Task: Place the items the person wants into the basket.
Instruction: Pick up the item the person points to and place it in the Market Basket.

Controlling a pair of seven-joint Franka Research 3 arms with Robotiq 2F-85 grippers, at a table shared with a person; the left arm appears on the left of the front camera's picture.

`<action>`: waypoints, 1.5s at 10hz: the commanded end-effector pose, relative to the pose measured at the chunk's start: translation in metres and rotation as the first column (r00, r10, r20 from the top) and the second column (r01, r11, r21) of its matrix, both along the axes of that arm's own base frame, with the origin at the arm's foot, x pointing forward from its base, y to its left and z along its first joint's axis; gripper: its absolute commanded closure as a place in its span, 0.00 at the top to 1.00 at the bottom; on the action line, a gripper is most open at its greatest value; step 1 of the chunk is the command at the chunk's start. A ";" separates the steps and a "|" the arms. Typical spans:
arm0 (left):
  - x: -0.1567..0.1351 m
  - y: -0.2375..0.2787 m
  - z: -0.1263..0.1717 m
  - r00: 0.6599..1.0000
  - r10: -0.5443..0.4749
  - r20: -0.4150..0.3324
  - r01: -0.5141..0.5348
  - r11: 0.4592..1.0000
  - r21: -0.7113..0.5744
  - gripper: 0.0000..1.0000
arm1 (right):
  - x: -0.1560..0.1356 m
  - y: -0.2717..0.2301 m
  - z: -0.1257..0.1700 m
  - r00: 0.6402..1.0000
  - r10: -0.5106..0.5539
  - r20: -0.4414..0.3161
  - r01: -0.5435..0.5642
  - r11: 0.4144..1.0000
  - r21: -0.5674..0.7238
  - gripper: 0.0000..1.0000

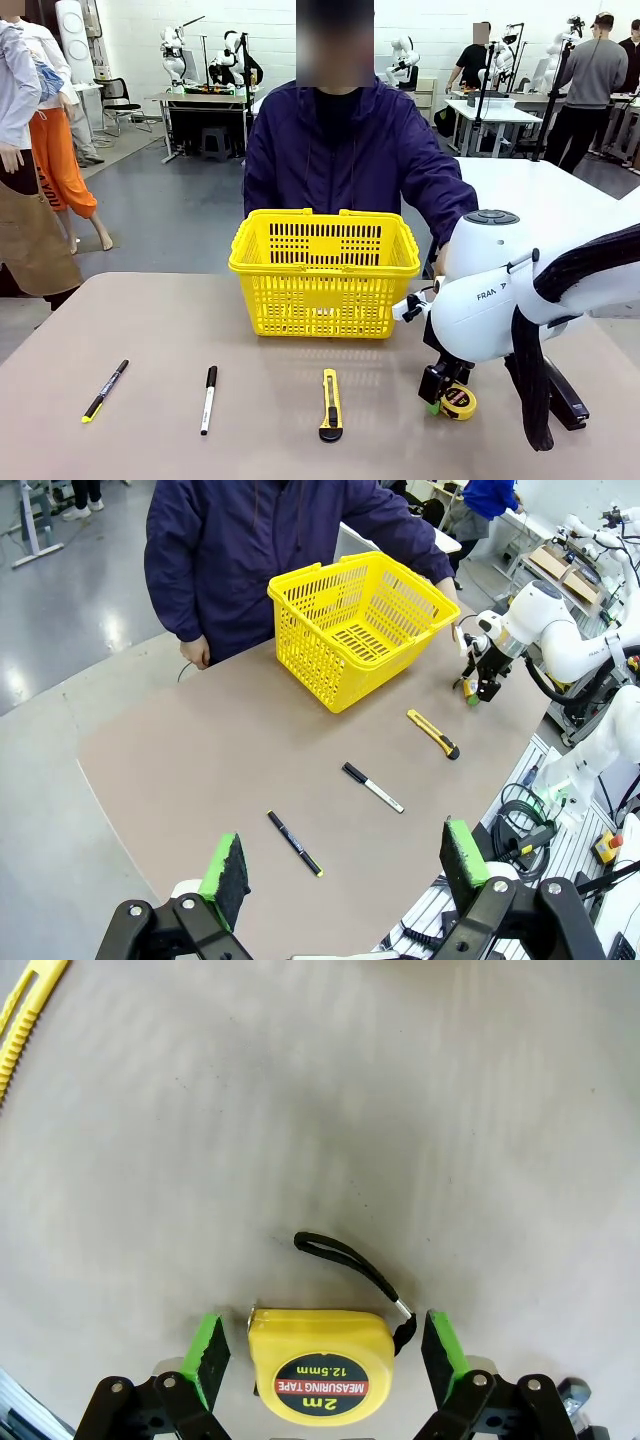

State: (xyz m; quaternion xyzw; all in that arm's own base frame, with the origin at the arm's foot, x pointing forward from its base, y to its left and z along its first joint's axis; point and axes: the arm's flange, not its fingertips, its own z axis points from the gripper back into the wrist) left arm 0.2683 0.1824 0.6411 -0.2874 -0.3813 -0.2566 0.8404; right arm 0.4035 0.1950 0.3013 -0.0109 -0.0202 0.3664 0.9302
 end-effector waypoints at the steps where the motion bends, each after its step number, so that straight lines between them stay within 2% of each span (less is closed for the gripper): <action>1: 0.000 0.000 0.001 1.000 -0.012 0.019 0.012 1.000 -0.009 1.00 | -0.002 -0.002 0.002 1.000 0.008 -0.014 -0.008 1.000 0.005 1.00; 4: 0.000 0.000 0.001 1.000 -0.012 0.019 0.012 1.000 -0.009 1.00 | -0.003 -0.003 0.002 0.999 0.031 -0.022 -0.031 0.999 -0.015 1.00; 5: 0.000 0.000 0.001 1.000 -0.012 0.019 0.012 1.000 -0.009 1.00 | -0.004 -0.003 0.002 0.999 0.033 -0.017 -0.034 0.999 -0.016 0.46; 6: 0.000 0.000 0.001 1.000 -0.012 0.019 0.012 1.000 -0.009 1.00 | -0.005 -0.003 0.002 0.999 0.037 -0.017 -0.037 0.999 -0.019 0.42; 7: 0.000 0.000 0.001 1.000 -0.012 0.019 0.012 1.000 -0.009 1.00 | -0.006 -0.003 0.003 0.999 0.036 -0.017 -0.036 0.999 -0.019 0.00; 9: 0.000 0.000 0.001 1.000 -0.012 0.019 0.012 1.000 -0.009 1.00 | -0.008 -0.002 0.003 0.999 0.035 -0.018 -0.035 0.999 -0.019 0.00; 10: 0.000 0.000 0.001 1.000 -0.012 0.019 0.012 1.000 -0.009 1.00 | -0.010 -0.001 0.006 0.999 0.033 -0.020 -0.033 0.999 -0.021 0.14; 11: 0.000 0.000 0.001 1.000 -0.012 0.019 0.012 1.000 -0.009 1.00 | -0.016 0.000 0.013 0.999 0.028 -0.016 -0.028 0.999 -0.018 0.07; 12: 0.000 0.000 0.001 1.000 -0.012 0.019 0.012 1.000 -0.009 1.00 | -0.031 0.003 0.038 0.999 -0.004 -0.041 0.003 0.999 -0.033 0.00; 14: 0.000 0.000 0.001 1.000 -0.012 0.019 0.012 1.000 -0.009 1.00 | -0.070 0.009 0.129 0.999 -0.030 0.028 0.031 0.999 -0.039 0.00; 15: 0.000 0.000 0.001 1.000 -0.012 0.019 0.012 1.000 -0.009 1.00 | -0.084 0.011 0.179 0.994 -0.066 0.087 0.070 0.997 -0.042 0.00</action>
